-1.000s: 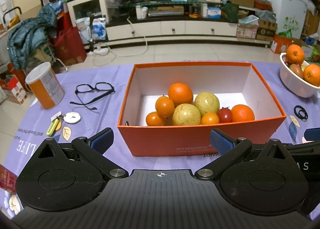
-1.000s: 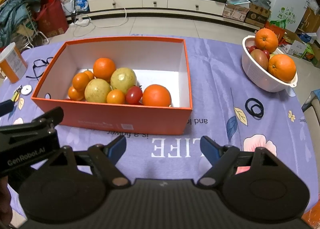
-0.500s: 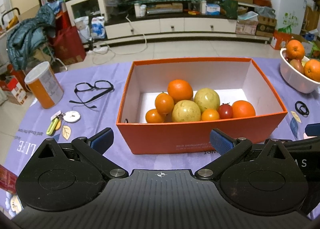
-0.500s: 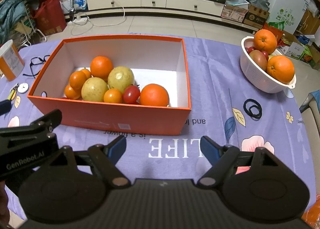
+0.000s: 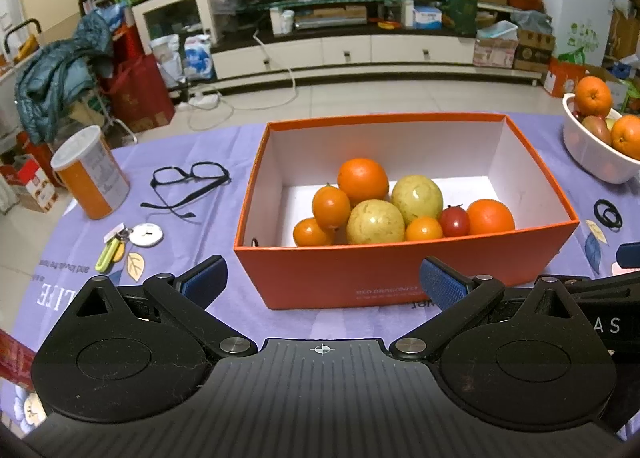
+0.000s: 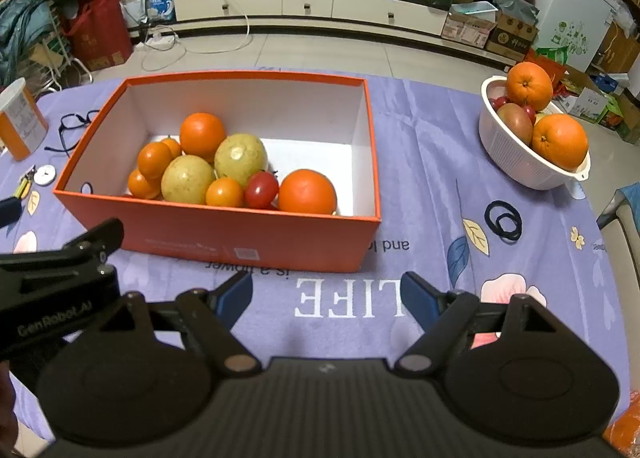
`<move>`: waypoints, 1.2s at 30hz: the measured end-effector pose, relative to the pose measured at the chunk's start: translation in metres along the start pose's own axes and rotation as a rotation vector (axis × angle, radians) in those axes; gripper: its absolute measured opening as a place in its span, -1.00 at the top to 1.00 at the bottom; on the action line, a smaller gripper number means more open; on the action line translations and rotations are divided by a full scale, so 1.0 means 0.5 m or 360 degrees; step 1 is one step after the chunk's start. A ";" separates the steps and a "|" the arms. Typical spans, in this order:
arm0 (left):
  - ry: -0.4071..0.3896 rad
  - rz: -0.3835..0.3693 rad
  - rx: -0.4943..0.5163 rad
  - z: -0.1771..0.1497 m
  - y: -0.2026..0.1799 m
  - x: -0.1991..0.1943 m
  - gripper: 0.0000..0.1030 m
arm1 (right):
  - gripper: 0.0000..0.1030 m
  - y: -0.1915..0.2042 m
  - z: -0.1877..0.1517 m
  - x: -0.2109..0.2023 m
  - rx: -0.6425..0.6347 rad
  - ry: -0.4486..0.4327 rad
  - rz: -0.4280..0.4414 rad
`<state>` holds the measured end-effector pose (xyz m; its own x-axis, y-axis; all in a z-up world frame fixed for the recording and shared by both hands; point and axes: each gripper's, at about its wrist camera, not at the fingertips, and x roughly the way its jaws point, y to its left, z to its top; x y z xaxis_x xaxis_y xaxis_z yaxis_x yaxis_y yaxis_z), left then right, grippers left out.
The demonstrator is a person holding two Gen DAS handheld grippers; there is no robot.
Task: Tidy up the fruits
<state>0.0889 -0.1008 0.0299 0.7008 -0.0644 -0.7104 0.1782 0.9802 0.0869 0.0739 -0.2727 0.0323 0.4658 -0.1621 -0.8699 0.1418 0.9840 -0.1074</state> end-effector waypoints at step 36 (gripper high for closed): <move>-0.0001 -0.0053 -0.0042 -0.002 0.004 0.000 -0.61 | -0.60 0.014 -0.009 0.010 -0.0046 0.0016 -0.0003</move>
<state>0.0887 -0.0987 0.0292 0.6954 -0.0971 -0.7121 0.1829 0.9821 0.0447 0.0735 -0.2662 0.0252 0.4568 -0.1633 -0.8745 0.1174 0.9855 -0.1227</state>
